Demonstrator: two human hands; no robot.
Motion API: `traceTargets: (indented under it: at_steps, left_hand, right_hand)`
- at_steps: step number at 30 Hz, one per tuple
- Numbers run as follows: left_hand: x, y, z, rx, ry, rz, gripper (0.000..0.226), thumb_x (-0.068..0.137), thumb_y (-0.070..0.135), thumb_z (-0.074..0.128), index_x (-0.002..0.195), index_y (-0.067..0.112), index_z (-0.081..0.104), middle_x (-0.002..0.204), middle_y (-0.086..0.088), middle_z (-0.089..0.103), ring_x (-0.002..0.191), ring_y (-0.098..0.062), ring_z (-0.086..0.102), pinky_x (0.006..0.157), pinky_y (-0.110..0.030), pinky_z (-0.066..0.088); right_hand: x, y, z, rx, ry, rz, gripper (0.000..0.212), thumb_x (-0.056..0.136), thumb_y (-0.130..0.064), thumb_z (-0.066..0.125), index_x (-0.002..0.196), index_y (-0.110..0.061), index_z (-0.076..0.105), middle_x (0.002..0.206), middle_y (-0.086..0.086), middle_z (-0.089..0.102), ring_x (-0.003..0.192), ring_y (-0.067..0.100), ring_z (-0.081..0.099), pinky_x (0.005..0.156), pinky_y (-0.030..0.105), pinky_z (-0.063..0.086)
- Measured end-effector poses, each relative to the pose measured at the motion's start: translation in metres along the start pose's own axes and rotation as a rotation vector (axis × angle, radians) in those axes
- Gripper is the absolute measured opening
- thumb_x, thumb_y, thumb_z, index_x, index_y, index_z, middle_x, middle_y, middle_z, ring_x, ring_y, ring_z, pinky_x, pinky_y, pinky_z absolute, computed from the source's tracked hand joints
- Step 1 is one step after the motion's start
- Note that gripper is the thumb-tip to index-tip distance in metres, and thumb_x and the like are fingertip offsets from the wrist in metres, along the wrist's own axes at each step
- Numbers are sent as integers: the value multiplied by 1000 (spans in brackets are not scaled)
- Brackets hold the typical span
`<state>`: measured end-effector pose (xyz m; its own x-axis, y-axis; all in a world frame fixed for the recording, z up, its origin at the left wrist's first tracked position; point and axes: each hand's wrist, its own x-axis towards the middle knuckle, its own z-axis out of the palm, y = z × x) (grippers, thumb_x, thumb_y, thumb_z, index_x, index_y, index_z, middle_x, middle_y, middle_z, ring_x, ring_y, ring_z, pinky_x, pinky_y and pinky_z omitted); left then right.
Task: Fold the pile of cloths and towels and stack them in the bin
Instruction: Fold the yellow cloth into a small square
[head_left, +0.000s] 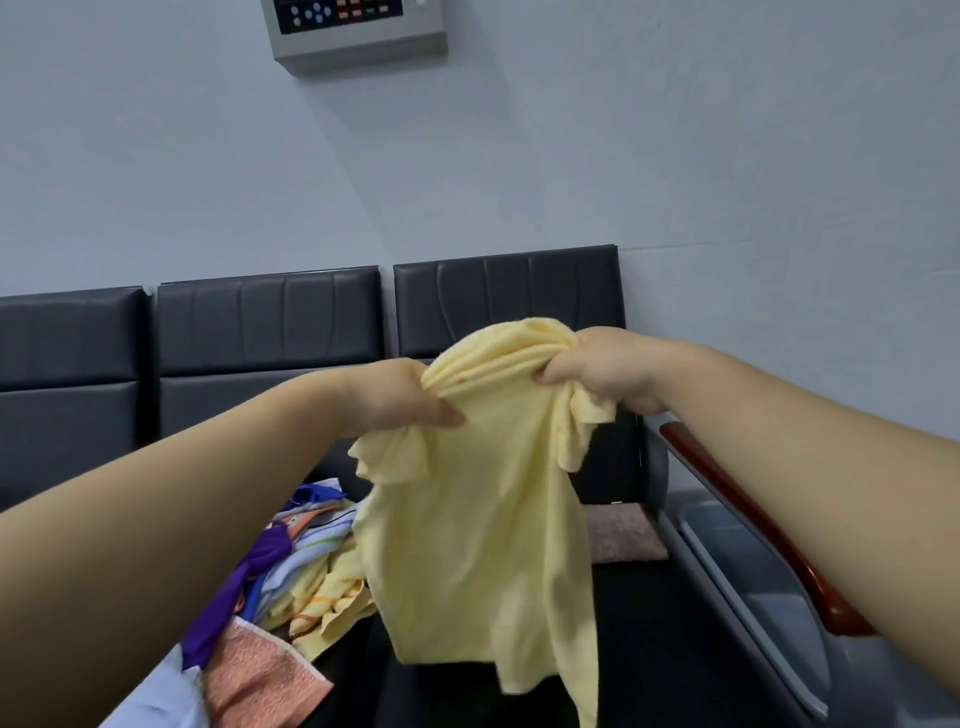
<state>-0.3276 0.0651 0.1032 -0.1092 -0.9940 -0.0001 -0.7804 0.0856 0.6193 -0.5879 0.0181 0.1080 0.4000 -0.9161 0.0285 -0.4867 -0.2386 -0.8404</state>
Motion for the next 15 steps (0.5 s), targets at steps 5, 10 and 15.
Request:
traceTargets:
  at_steps: [5, 10, 15]
  left_hand:
    - [5, 2, -1, -700, 213, 25, 18, 97, 4, 62, 111, 11, 71, 108, -15, 76, 90, -29, 76, 75, -48, 62]
    - [-8, 16, 2, -614, 82, 110, 21, 89, 15, 77, 110, 13, 74, 101, -7, 79, 87, -21, 77, 66, -34, 61]
    - [-3, 0, 11, 360, 34, -26, 20, 75, 37, 87, 87, 29, 73, 86, 10, 74, 84, -11, 70, 77, -29, 54]
  right_hand:
    - [-2, 10, 11, 193, -183, -95, 35, 82, -9, 86, 115, -10, 75, 112, 11, 78, 105, 30, 76, 93, 45, 60]
    - [2, 8, 16, -557, -45, -20, 27, 71, -34, 88, 84, -20, 69, 83, -3, 73, 76, 20, 70, 73, 37, 59]
    - [10, 1, 8, -270, -12, 27, 28, 77, -34, 79, 84, -12, 63, 82, 5, 63, 73, 23, 58, 68, 36, 44]
